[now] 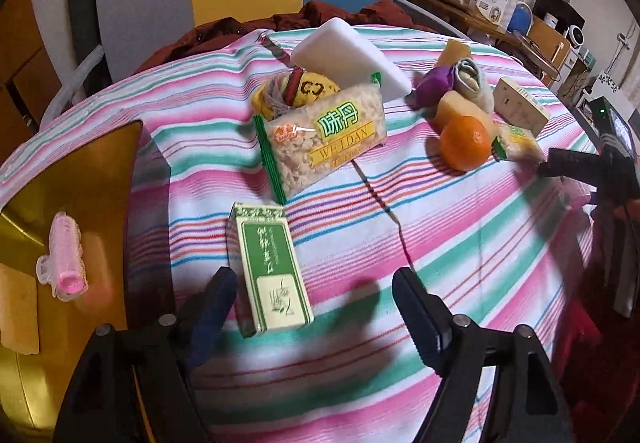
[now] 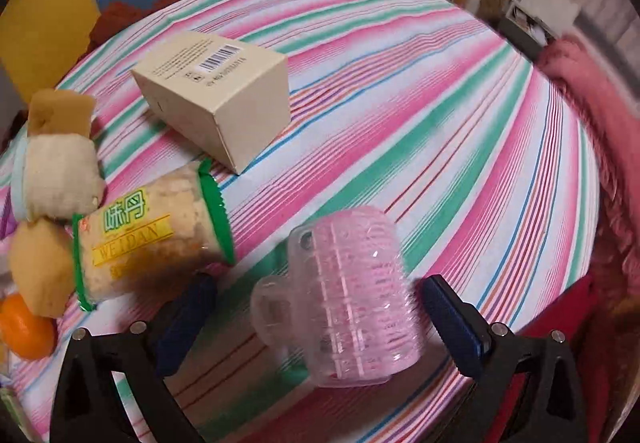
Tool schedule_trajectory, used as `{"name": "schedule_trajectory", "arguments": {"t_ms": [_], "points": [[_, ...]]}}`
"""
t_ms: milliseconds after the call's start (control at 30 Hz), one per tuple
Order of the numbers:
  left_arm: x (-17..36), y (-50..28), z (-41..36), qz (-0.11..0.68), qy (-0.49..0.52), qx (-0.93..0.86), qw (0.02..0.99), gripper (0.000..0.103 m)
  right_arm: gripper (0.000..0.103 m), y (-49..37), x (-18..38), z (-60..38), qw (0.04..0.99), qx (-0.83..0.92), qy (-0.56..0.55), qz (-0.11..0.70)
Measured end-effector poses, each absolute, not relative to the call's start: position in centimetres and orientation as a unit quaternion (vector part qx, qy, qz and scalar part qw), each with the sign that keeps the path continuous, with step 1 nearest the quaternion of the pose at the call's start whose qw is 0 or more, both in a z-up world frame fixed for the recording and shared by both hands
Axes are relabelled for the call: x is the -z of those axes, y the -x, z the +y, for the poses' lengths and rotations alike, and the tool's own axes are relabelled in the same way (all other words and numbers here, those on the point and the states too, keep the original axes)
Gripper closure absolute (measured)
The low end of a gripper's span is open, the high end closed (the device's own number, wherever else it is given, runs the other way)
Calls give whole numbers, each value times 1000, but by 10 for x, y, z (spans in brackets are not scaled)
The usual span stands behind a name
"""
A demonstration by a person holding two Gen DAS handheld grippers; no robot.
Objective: Organize objects
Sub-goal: 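Grasp the green-white tea box with the left tool while right grasps another pink roller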
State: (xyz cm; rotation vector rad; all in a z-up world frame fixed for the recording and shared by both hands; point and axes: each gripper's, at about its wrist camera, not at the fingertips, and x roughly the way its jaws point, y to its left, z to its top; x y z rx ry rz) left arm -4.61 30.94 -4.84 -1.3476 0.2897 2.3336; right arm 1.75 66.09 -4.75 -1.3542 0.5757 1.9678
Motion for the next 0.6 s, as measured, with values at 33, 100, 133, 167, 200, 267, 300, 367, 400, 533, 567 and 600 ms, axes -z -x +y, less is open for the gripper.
{"name": "schedule_trajectory", "arguments": {"t_ms": [33,100,133,167,200,267,300,367,400,533,567,600], "points": [[49,46,310,107,484,-843,209,22,0,-20,46,663,330,-755,518,229],[48,43,312,107,473,-849,209,23,0,-23,45,664,328,-755,519,230],[46,40,313,104,466,-851,221,24,0,-24,45,662,331,-754,520,226],[44,36,316,107,458,-852,230,24,0,-24,44,661,329,-752,525,224],[44,32,320,120,447,-855,235,25,0,-25,43,661,327,-752,527,223],[48,30,329,150,440,-857,223,25,0,-29,41,661,326,-755,523,226],[51,32,329,155,444,-857,210,25,2,-31,39,660,328,-755,522,222],[56,39,324,146,451,-859,192,25,11,-35,36,658,331,-758,518,219],[58,43,321,139,452,-861,186,30,14,-38,32,657,332,-761,513,218],[63,47,320,152,448,-863,177,32,38,-44,24,654,329,-772,501,213],[63,47,320,150,446,-864,176,31,38,-45,23,653,327,-772,501,212],[64,48,320,146,446,-865,177,31,38,-46,22,652,326,-773,502,211]]}}
